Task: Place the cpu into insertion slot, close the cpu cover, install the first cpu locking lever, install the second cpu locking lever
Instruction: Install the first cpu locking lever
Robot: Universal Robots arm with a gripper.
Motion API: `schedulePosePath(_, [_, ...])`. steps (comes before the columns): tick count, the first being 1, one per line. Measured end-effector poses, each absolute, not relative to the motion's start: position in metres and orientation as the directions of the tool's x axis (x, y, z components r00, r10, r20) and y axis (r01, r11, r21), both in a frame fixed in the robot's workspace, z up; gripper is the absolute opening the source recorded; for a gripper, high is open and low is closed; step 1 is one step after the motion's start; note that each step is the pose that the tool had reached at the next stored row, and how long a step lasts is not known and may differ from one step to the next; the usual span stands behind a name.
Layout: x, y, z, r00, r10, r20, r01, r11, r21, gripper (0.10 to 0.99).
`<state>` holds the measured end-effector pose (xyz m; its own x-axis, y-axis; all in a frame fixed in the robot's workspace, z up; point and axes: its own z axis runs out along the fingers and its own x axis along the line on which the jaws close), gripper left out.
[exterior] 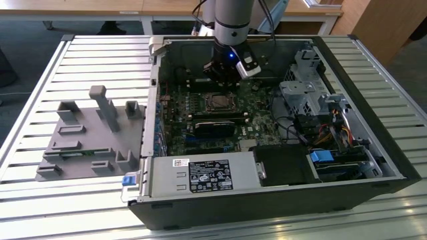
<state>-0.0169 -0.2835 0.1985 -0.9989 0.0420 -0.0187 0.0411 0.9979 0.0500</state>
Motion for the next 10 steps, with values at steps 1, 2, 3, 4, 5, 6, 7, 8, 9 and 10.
schedulePosePath(1, [-0.0167,-0.2833,0.199,-0.999,0.042,-0.019,0.041,0.998,0.051,0.106])
schedulePosePath(2, [-0.0167,-0.2833,0.1998,-0.999,0.042,-0.019,0.041,0.998,0.051,0.106])
schedulePosePath(3, [-0.0168,-0.2835,0.2009,-0.999,0.042,-0.019,0.041,0.998,0.05,0.106])
schedulePosePath(4, [-0.0169,-0.2835,0.2015,-0.999,0.042,-0.018,0.041,0.998,0.05,0.106])
schedulePosePath(5, [-0.0169,-0.2835,0.2015,-0.999,0.042,-0.019,0.041,0.998,0.05,0.106])
schedulePosePath(6, [-0.0168,-0.2835,0.2014,-0.999,0.042,-0.019,0.041,0.998,0.049,0.106])
schedulePosePath(7, [-0.0168,-0.2835,0.2013,-0.999,0.042,-0.019,0.041,0.998,0.047,0.106])
schedulePosePath(8, [-0.0168,-0.2836,0.2012,-0.999,0.042,-0.019,0.041,0.998,0.045,0.106])
schedulePosePath(9, [-0.0168,-0.2836,0.2008,-0.999,0.042,-0.019,0.041,0.998,0.043,0.106])
schedulePosePath(10, [-0.0168,-0.2836,0.2003,-0.999,0.042,-0.019,0.041,0.998,0.041,0.106])
